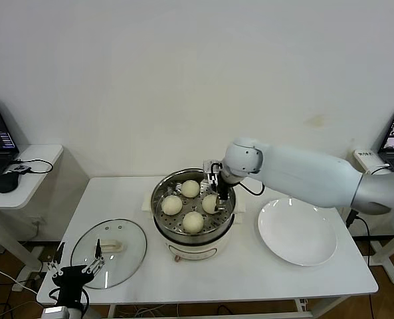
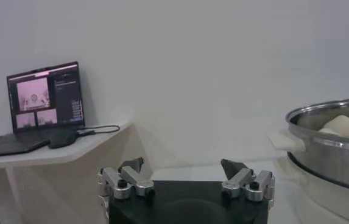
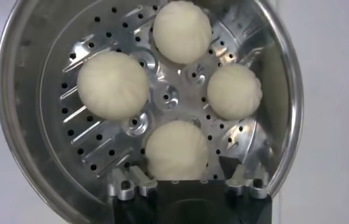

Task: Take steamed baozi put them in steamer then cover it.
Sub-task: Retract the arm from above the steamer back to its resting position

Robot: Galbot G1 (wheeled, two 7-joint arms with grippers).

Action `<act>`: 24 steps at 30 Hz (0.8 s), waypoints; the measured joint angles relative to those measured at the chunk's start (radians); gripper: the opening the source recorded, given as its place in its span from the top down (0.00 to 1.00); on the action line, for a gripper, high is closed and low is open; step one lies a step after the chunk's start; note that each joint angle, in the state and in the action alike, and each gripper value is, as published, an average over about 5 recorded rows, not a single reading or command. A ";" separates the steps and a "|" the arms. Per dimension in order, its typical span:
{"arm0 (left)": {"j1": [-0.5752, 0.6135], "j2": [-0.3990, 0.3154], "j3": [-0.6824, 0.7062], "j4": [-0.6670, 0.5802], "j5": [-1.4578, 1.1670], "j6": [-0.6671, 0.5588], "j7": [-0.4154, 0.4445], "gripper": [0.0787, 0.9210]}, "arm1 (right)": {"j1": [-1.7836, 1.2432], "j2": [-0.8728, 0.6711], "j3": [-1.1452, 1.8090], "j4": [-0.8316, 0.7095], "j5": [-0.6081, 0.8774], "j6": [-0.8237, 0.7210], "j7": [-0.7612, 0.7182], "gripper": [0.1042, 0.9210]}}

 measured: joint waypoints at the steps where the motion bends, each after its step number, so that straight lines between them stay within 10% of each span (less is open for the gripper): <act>1: 0.000 0.001 0.000 0.000 0.000 0.000 0.000 0.12 | -0.001 -0.009 0.007 0.008 0.005 -0.003 0.008 0.12; 24: 0.007 0.004 0.014 0.021 0.034 -0.014 0.007 0.12 | -0.750 -0.344 0.767 0.350 0.087 0.340 0.602 0.12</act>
